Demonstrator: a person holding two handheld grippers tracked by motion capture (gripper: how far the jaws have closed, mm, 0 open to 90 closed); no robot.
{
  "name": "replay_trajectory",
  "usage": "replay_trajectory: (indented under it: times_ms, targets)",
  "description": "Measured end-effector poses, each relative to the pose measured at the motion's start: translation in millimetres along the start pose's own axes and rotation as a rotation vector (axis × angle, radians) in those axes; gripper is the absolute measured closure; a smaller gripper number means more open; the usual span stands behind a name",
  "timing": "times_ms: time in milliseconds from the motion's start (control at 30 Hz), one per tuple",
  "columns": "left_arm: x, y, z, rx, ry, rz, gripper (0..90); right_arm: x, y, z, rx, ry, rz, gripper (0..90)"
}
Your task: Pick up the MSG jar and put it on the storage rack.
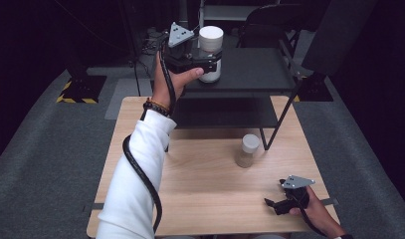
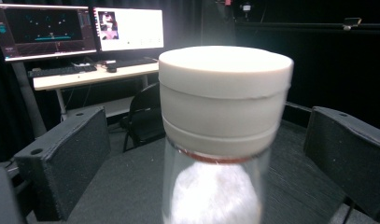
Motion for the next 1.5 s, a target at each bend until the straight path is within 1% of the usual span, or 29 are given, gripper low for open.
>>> replay_trajectory:
  times_ms: [100, 133, 167, 300, 367, 433, 533, 600, 633, 667, 767, 800, 967, 1033, 1100, 1133, 1233, 1333, 1400, 1500]
  targets:
    - [-1.6, 8.1, -1.3, 0.018, -0.013, -0.008, 0.5, -0.1, 0.0, 0.0, 0.000, 0.001, 0.000, 0.0]
    - [-3.7, 10.8, -1.9, 0.027, -0.033, 0.003, 0.6, -0.1, 0.0, 0.0, 0.000, 0.001, 0.000, 0.0]
    - [-5.3, 13.4, -3.3, 0.029, -0.042, 0.008, 0.6, -0.1, 0.0, 0.0, 0.000, 0.001, 0.000, 0.0]
    - [-6.8, 26.2, -11.1, 0.017, -0.047, -0.008, 0.6, -0.1, 0.0, -0.1, 0.000, 0.001, 0.000, 0.0]
    - [-7.3, 32.6, -16.1, 0.006, -0.037, -0.015, 0.6, -0.1, 0.0, -0.1, -0.001, 0.001, 0.000, 0.0]
    - [-9.6, 37.8, -20.8, 0.001, -0.046, -0.014, 0.6, 0.0, -0.1, -0.1, -0.001, 0.001, 0.000, 0.0]
    - [-12.3, 44.6, -27.3, -0.006, -0.048, -0.025, 0.6, 0.0, -0.1, -0.1, -0.001, 0.001, 0.000, 0.0]
    - [-13.9, 48.4, -31.1, -0.008, -0.060, -0.024, 0.6, 0.0, 0.0, -0.1, -0.001, 0.000, 0.000, 0.0]
    - [-15.3, 50.0, -33.0, -0.005, -0.076, -0.017, 0.5, 0.1, 0.0, -0.1, 0.000, 0.000, 0.000, 0.0]
    - [-15.9, 51.6, -35.5, -0.006, -0.083, -0.012, 0.2, 0.1, 0.0, -0.1, 0.000, 0.000, -0.001, 0.0]
    - [-15.8, 57.3, -42.2, 0.009, -0.097, -0.016, 0.3, 0.5, 0.1, -0.2, -0.001, -0.002, -0.002, 0.0]
    - [-16.3, 59.6, -45.4, 0.008, -0.098, -0.013, 0.2, 0.5, 0.1, -0.2, -0.001, -0.002, -0.002, 0.0]
    - [-17.6, 69.6, -64.0, 0.005, -0.088, -0.030, 0.3, 0.4, 0.0, -0.2, -0.001, -0.001, -0.002, 0.0]
    - [-19.5, 72.6, -70.5, 0.011, -0.098, -0.032, 0.3, 0.4, 0.1, -0.2, -0.001, 0.000, -0.002, 0.0]
    - [-20.7, 74.8, -76.6, 0.012, -0.093, -0.037, 0.3, 0.4, 0.1, -0.2, 0.000, -0.001, -0.002, 0.0]
    - [-21.0, 77.1, -81.4, 0.014, -0.089, -0.047, 0.3, 0.4, 0.1, -0.2, -0.001, 0.000, -0.002, 0.0]
    - [-24.4, 81.0, -91.4, 0.022, -0.097, -0.053, 0.3, 0.4, 0.1, -0.2, -0.001, 0.000, -0.002, 0.0]
    - [-25.5, 84.3, -100.0, 0.020, -0.081, -0.061, 0.3, 0.4, 0.1, -0.2, -0.001, 0.000, -0.002, 0.0]
    - [-26.3, 86.7, -105.6, 0.031, -0.096, -0.059, 0.3, 0.4, 0.1, -0.2, -0.001, 0.000, -0.002, 0.0]
    - [-24.8, 90.6, -115.0, 0.034, -0.078, -0.058, 0.3, 0.4, 0.1, -0.2, -0.001, 0.000, -0.002, 0.0]
Point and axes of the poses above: each handheld gripper's, and its own axes: y roughly backward along the jaws, z roughly out of its top, x roughly to its left, the point moved 5 cm from there along -y, roughly forward along the jaws, and after that the axes turned 2 degrees about -y, right-handed, at the moved point
